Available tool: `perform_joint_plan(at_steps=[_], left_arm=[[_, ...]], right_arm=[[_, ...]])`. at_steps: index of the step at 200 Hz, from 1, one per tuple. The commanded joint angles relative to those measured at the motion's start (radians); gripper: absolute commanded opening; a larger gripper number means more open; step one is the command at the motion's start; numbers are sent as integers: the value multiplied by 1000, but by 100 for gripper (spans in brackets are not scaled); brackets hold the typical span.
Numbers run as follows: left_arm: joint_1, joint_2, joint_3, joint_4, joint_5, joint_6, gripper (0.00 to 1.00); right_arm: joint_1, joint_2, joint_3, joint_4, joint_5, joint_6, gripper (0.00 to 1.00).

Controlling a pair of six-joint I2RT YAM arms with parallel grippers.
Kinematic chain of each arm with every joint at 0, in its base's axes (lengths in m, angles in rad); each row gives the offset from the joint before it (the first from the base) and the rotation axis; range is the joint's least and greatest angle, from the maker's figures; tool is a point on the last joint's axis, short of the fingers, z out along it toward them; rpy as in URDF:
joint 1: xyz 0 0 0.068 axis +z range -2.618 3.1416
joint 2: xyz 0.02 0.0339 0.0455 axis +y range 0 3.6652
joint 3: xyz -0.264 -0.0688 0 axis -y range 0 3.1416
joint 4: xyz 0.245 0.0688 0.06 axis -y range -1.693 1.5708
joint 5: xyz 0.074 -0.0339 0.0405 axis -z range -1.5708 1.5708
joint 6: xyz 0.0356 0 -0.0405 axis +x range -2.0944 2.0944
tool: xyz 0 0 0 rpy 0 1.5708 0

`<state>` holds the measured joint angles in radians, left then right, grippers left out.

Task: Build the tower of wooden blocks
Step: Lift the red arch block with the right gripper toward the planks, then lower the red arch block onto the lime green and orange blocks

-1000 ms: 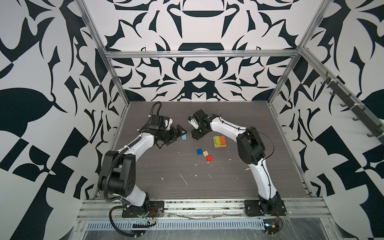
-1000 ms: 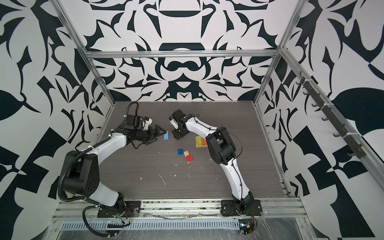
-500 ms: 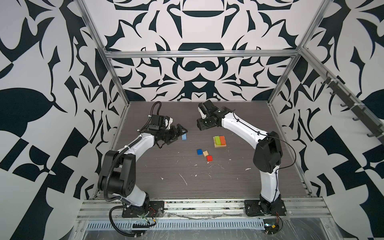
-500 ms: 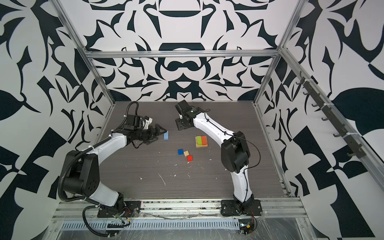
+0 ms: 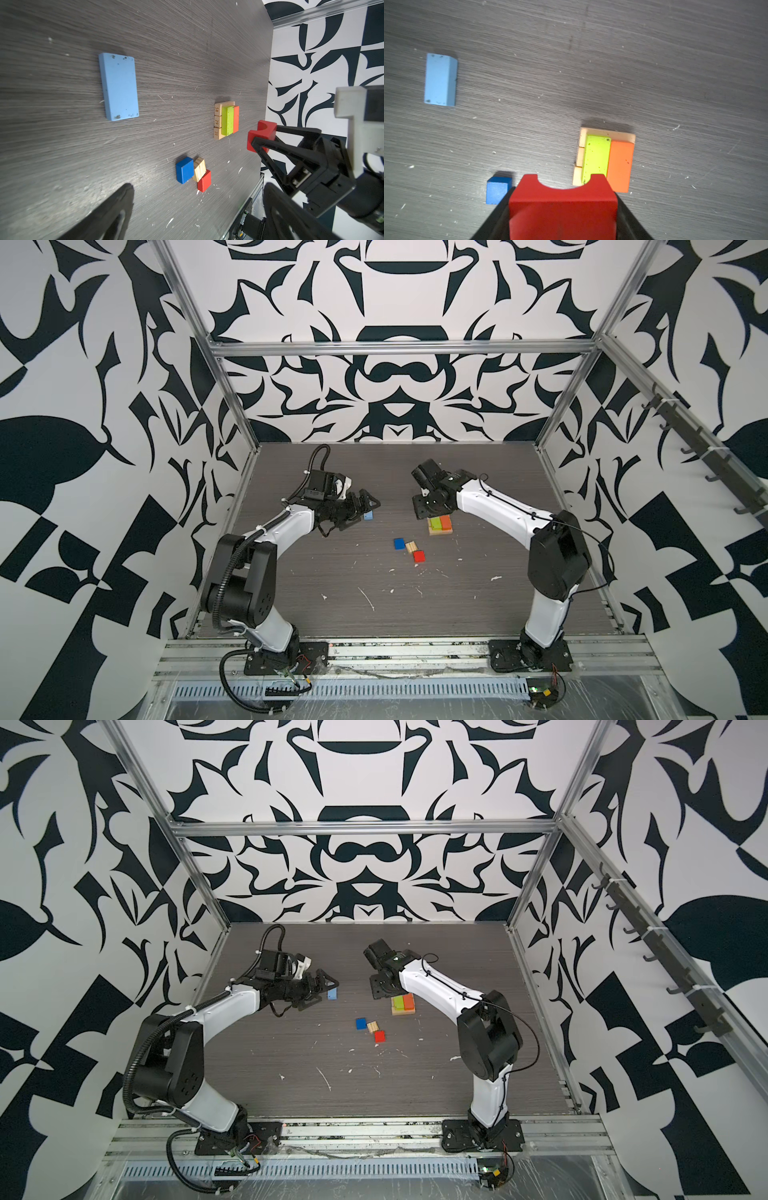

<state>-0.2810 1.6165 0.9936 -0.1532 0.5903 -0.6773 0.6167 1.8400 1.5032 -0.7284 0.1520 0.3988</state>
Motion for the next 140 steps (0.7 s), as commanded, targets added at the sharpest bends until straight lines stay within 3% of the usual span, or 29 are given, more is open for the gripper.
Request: perform_joint_plan(at_steps=[1,140], left_arm=[[-6,20,41,15,-1,-16,99],[-34,49,70,18,-13,-34,99]], right_arm=[[-20,-52,-31,44,12,26,46],[-114,-66,-186,162,-62,0,48]])
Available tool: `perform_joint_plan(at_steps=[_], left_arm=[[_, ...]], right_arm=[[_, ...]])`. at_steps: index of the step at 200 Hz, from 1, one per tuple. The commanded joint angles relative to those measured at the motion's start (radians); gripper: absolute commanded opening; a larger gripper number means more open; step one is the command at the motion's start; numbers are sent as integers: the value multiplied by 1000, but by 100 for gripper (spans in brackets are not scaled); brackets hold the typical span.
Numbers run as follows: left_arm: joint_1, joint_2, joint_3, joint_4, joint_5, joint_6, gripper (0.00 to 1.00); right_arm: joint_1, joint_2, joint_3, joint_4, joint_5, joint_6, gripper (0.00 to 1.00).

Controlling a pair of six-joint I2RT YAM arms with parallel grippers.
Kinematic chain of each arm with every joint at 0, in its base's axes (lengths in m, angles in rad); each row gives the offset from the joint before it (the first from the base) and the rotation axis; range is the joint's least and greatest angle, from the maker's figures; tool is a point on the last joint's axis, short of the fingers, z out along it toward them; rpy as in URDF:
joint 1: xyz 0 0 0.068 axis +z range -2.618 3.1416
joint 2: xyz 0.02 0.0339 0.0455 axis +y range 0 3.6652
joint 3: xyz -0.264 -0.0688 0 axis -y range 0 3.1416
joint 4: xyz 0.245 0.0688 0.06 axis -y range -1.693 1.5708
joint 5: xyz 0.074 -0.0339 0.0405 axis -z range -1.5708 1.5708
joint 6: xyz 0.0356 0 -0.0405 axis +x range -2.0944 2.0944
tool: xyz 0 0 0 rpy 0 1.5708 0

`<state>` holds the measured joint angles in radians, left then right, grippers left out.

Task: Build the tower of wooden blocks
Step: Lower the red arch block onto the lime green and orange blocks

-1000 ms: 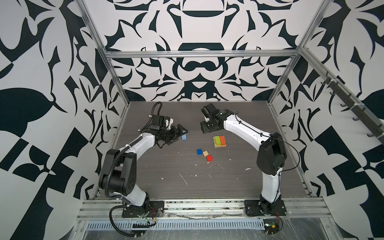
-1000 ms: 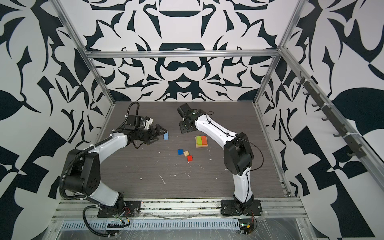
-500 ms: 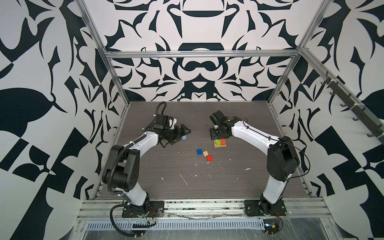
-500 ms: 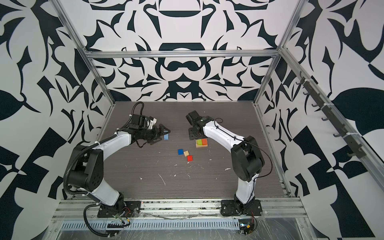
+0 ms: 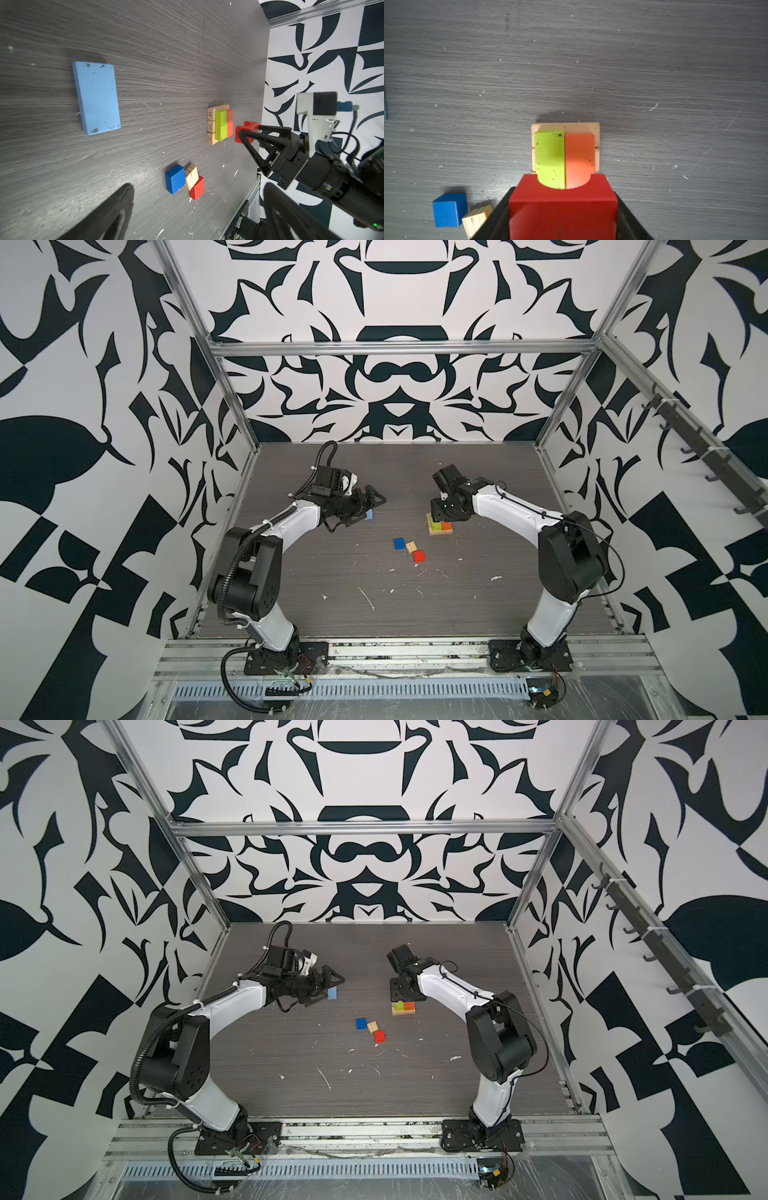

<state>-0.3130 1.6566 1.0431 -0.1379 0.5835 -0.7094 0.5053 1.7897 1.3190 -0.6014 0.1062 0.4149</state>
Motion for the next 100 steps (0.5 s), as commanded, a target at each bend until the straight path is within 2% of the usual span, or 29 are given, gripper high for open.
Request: perform_joint_plan(at_steps=[1,100], left_arm=[[-3,9,20,3,-6,-2,99],[-5,9,10,6,-8,-5,99]], right_arm=[[-3,-16,-2,35,-16,-17,48],[-7,36,19,26,-10,-34,47]])
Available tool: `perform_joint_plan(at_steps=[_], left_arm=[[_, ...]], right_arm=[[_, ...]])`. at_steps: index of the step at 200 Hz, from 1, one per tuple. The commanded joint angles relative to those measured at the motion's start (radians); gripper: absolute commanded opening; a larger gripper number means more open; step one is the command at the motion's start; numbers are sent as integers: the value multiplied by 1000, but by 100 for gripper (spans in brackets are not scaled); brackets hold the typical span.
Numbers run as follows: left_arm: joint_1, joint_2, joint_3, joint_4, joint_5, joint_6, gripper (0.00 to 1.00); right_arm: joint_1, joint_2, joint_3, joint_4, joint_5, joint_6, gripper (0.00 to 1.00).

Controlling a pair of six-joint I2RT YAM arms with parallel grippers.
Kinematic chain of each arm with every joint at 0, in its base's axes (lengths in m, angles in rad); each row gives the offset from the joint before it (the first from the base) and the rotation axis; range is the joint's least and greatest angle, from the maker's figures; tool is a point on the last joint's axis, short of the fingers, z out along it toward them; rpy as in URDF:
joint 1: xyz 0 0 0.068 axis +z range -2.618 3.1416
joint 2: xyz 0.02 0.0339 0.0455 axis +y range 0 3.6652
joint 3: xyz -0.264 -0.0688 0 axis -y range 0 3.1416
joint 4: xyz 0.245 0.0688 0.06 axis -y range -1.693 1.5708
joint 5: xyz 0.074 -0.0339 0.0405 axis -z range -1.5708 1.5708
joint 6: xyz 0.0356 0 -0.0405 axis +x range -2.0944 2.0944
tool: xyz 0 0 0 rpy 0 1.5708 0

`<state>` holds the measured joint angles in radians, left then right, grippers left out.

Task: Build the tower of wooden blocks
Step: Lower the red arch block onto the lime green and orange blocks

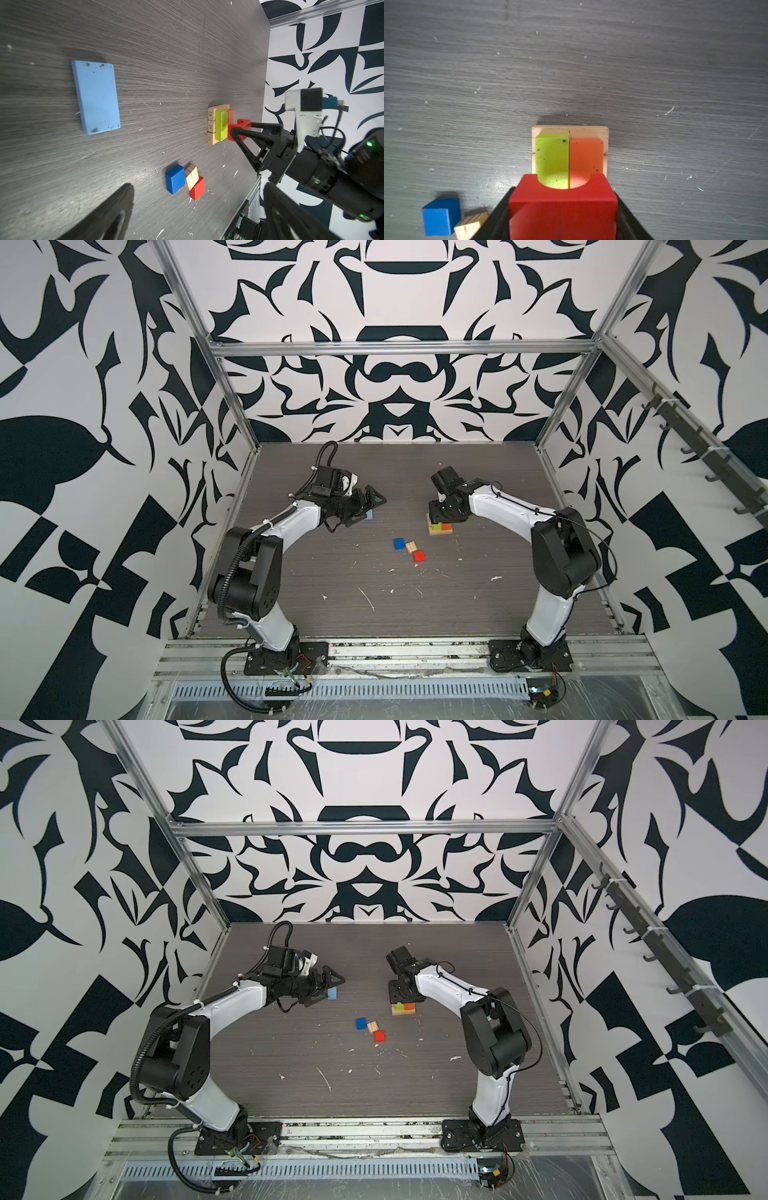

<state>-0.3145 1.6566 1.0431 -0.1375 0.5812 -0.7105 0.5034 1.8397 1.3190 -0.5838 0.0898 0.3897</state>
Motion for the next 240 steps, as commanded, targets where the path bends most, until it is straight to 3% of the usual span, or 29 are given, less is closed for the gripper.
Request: perform_joint_plan(at_steps=[1,240], left_arm=[[-2,8,10,6,-6,-4,100],[-11,12,13,9,-11,-5,100]], right_arm=[[-5,-13,19,8,7,-8,47],[-5,42,65,12,45,-16,49]])
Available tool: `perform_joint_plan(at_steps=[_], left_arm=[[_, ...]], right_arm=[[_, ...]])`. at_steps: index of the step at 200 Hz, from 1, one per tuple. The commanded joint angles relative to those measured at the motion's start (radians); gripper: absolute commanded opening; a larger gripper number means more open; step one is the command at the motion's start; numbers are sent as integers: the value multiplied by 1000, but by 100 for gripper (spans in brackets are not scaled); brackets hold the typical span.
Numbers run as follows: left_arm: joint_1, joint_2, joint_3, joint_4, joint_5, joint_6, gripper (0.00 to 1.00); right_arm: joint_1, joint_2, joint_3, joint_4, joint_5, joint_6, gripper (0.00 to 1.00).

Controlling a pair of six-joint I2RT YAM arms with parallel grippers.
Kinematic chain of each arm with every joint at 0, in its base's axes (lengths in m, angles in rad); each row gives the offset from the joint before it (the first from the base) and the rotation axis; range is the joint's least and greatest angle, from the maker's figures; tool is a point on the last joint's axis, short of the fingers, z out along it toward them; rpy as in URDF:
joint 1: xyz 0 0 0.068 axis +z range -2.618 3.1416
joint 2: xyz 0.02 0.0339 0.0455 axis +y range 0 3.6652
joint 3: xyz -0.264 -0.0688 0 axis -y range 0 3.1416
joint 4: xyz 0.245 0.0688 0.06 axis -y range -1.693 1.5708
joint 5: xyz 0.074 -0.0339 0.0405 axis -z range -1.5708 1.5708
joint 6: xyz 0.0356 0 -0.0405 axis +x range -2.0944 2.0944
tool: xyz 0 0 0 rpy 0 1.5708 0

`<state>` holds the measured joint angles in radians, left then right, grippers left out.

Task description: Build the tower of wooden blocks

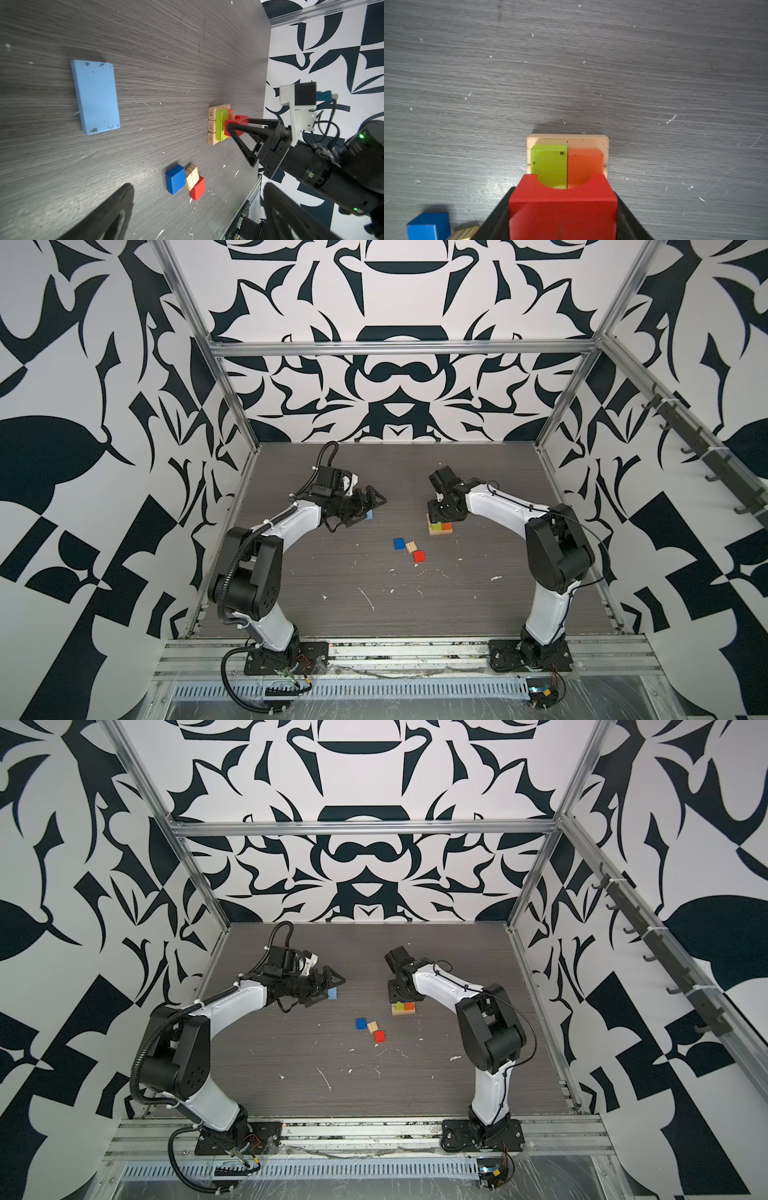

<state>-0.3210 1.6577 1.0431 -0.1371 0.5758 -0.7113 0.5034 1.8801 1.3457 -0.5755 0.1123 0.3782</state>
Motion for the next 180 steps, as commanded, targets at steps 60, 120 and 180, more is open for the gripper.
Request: perform_joint_plan(at_steps=[60,120,180], left_arm=[[-4,11,12,8,-5,-4,100],[-5,15,14,8,-4,-4,100],[-5,12,15,7,-1,-2,100]], right_arm=[[-5,14,40,0,25,-4,51],[-6,4,41,-6,29,-3,58],[-6,1,47,-9,30,-4,68]])
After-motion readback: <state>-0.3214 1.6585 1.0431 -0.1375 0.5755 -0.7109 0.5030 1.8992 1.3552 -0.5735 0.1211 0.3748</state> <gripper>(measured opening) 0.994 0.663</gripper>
